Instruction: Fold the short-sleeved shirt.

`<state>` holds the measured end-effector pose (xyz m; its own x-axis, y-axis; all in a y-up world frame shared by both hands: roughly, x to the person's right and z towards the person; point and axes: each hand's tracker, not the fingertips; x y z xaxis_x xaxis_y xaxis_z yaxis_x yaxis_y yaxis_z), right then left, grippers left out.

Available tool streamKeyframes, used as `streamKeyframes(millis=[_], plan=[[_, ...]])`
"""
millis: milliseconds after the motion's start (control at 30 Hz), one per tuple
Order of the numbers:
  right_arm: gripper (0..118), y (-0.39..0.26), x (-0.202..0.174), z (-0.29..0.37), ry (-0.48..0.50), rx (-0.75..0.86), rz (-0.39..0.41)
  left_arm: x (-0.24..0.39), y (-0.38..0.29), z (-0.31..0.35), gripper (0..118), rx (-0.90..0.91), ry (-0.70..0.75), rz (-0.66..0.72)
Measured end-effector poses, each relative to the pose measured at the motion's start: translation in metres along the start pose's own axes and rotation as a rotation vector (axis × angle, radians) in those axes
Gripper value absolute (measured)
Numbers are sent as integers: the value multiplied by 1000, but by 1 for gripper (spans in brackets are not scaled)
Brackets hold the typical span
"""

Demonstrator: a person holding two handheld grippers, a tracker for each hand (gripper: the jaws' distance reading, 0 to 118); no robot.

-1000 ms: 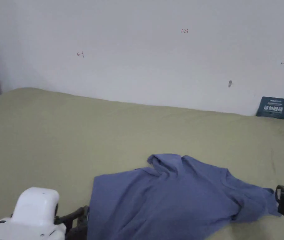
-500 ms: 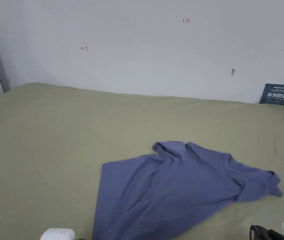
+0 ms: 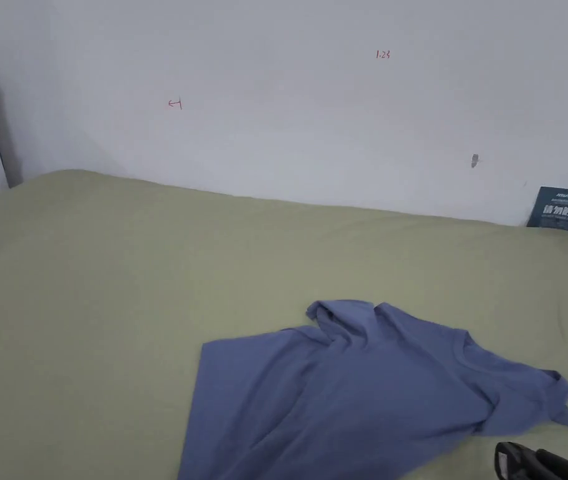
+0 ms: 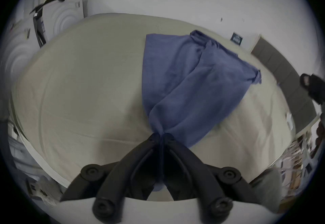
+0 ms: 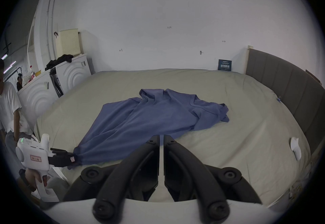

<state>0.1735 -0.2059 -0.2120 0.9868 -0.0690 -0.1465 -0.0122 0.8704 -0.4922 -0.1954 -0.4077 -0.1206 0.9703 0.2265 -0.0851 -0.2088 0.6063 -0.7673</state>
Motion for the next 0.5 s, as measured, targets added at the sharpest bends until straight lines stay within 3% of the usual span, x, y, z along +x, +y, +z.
streamKeyframes(millis=[100, 233, 267, 300, 333, 367, 433, 500], plan=[[7, 30, 3, -43, 52, -33, 74, -4, -1, 2, 4, -45, 19, -30], [9, 92, 7, -153, 156, -92, 253, -4, -4, 4, 4, -11, -21, 28], [21, 108, 8, -187, 171, -119, 317, -5, -3, 4, 4, -12, -21, 25], [41, 121, 7, -216, 157, -150, 386, -6, -3, 3, 4, -14, -21, 22], [70, 135, 5, -248, 142, -181, 463, -5, -1, 3, 4, -18, -20, 12], [91, 147, 4, -284, 173, -228, 496, -7, 1, 2, 4, -24, -16, -1], [89, 164, 5, -340, 201, -305, 499, -10, 3, -1, 4, -36, -17, -4], [90, 174, 6, -391, 150, -355, 455, -11, 3, -7, 4, -51, -26, 19]])
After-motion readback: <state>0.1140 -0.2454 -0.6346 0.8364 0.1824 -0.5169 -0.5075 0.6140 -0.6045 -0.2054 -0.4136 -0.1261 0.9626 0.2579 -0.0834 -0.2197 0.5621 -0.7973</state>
